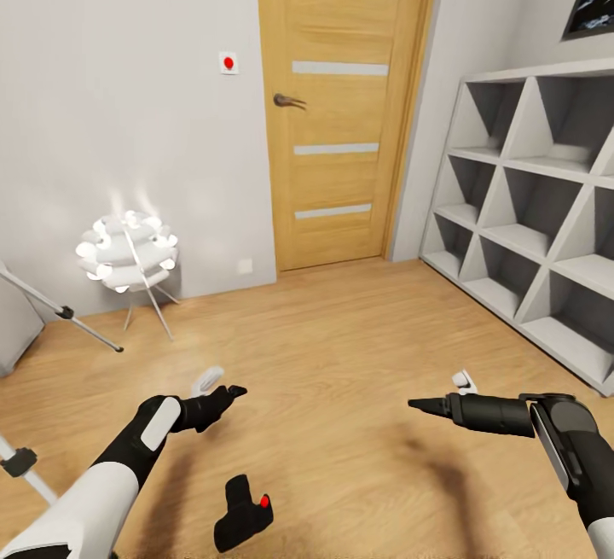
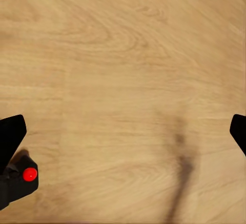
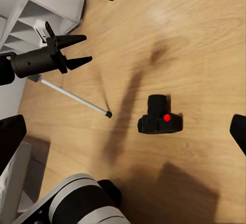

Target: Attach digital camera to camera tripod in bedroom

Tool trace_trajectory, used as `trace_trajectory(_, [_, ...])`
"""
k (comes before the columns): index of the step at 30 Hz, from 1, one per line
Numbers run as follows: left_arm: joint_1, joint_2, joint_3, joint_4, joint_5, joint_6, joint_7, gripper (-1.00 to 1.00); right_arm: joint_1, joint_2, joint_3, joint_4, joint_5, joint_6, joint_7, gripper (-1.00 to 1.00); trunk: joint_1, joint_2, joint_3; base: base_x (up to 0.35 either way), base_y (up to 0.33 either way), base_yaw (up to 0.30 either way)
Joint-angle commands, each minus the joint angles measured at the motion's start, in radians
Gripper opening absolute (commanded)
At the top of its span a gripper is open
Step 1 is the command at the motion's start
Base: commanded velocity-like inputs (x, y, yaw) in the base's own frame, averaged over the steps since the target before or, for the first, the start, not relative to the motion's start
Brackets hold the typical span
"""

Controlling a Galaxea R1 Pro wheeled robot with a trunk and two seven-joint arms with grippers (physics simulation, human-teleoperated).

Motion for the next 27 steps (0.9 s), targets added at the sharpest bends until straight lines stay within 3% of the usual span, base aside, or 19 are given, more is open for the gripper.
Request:
trace_trajectory(1, [-0.001, -0.001, 0.005, 0.0, -0.002, 0.006, -0.003, 1.0, -0.001, 0.0, -0.001, 0.0, 0.003, 0.009, 0.005, 1.0, 0.0, -0.001, -0.005, 0.0, 0.0, 0.0])
trace_trajectory(22, [-0.001, 0.0, 0.002, -0.002, -0.011, 0.006, 0.001, 1.0, -0.001, 0.0, -0.001, 0.0, 0.003, 0.009, 0.005, 1.0, 0.01, -0.006, -0.086, 0.0, 0.0, 0.0])
trace_trajectory(27, [-0.001, 0.024, 0.007, 0.008, -0.011, 0.005, 0.011, 1.0, -0.001, 0.0, -0.001, 0.0, 0.003, 0.009, 0.005, 1.0, 0.012, -0.007, -0.105, 0.0, 0.0, 0.0])
